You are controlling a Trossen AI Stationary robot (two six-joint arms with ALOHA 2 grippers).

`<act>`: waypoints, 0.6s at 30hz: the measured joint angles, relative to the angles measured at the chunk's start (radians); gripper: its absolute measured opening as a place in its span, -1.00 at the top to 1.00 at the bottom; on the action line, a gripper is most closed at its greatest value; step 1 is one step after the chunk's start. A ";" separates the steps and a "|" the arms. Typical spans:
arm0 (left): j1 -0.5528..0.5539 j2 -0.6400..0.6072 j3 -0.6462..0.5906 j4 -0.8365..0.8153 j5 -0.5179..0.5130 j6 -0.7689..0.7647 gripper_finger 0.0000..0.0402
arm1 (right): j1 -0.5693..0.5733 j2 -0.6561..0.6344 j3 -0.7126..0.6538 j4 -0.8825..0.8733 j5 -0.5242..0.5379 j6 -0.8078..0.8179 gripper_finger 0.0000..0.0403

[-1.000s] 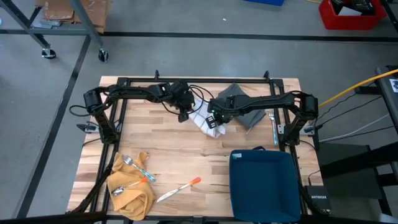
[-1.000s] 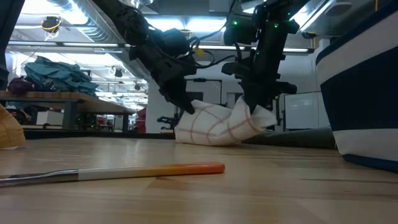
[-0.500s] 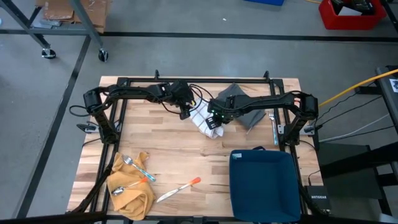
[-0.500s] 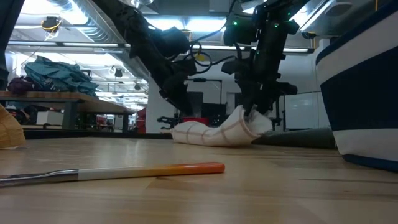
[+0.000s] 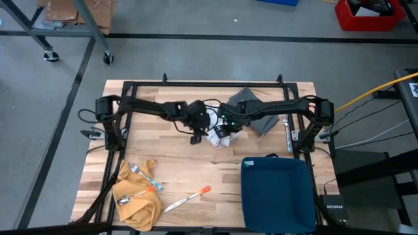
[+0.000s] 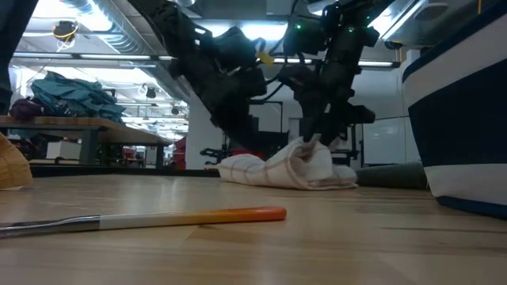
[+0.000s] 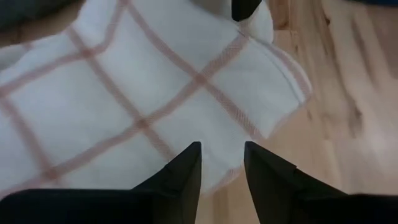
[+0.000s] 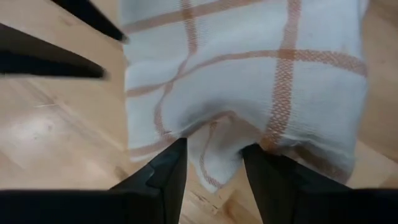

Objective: Fold towel
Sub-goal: Stack the white towel on top of the grey towel

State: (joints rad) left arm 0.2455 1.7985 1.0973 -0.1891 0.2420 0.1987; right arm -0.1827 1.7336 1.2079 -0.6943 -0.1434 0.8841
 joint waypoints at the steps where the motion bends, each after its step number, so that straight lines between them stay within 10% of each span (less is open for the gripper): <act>1: -0.009 0.012 0.000 0.009 -0.014 0.006 0.45 | 0.000 0.000 0.000 0.005 0.000 -0.001 0.20; 18: -0.027 0.039 0.003 -0.308 -0.042 0.113 0.60 | 0.000 -0.002 0.001 -0.035 0.032 -0.029 0.20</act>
State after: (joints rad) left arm 0.2180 1.8375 1.1000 -0.4968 0.1997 0.3122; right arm -0.1829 1.7321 1.2091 -0.7288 -0.1112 0.8549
